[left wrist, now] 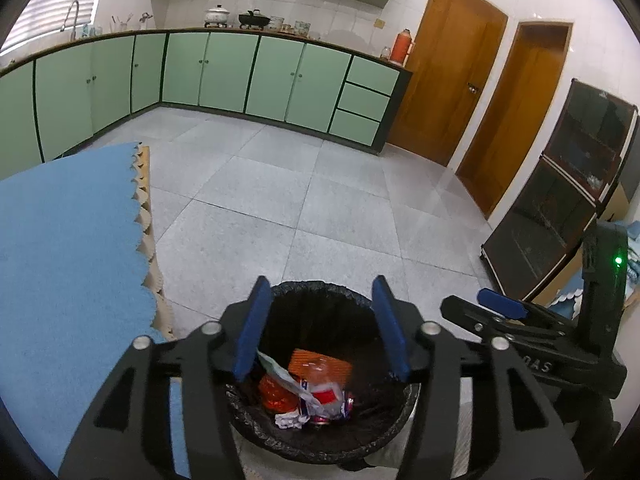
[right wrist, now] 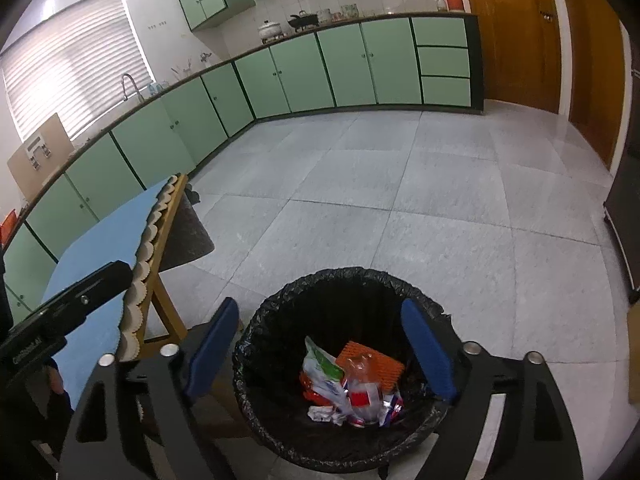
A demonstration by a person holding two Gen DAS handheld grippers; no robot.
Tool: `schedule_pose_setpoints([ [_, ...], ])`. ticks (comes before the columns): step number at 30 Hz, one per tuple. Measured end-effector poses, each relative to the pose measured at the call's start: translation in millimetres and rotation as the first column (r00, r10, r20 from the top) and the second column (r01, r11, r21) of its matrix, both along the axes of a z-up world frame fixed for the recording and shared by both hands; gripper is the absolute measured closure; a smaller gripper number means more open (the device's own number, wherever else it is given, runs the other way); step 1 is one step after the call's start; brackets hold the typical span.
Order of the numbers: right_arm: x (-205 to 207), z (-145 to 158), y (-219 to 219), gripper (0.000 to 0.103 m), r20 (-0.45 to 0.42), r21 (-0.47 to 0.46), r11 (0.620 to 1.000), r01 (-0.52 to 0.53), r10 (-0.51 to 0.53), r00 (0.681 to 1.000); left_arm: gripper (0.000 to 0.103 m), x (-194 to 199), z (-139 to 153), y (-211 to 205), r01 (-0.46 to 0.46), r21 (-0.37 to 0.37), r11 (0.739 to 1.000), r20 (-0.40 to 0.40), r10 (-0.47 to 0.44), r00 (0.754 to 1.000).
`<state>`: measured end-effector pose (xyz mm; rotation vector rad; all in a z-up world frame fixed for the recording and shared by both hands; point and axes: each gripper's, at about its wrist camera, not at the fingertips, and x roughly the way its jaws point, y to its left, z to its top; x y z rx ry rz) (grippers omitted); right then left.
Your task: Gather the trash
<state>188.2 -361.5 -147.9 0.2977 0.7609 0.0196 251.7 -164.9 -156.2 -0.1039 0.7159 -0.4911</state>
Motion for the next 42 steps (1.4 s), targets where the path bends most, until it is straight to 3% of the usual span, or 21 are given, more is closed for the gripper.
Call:
schedule_pose_setpoints([
  [5, -7, 16, 7, 0.007, 0.023, -0.017, 1.0, -0.004, 0.005, 1.0, 0.037, -6, 15, 10, -0.023, 0.0, 1.0, 0.028, 0.023, 0.999],
  [16, -32, 55, 21, 0.006, 0.044, 0.021, 0.998, -0.057, 0.056, 0.997, 0.018, -40, 51, 39, -0.092, 0.059, 0.994, 0.095, 0.086, 0.992],
  [34, -92, 125, 69, 0.006, 0.136, -0.019, 0.988, -0.152, 0.153, 0.979, 0.015, -115, 104, 81, -0.179, 0.082, 0.98, 0.16, 0.165, 0.973],
  [42, -115, 140, 90, 0.006, 0.17, -0.049, 0.98, -0.192, 0.197, 0.966, 0.015, -146, 122, 96, -0.212, 0.078, 0.974, 0.202, 0.193, 0.96],
])
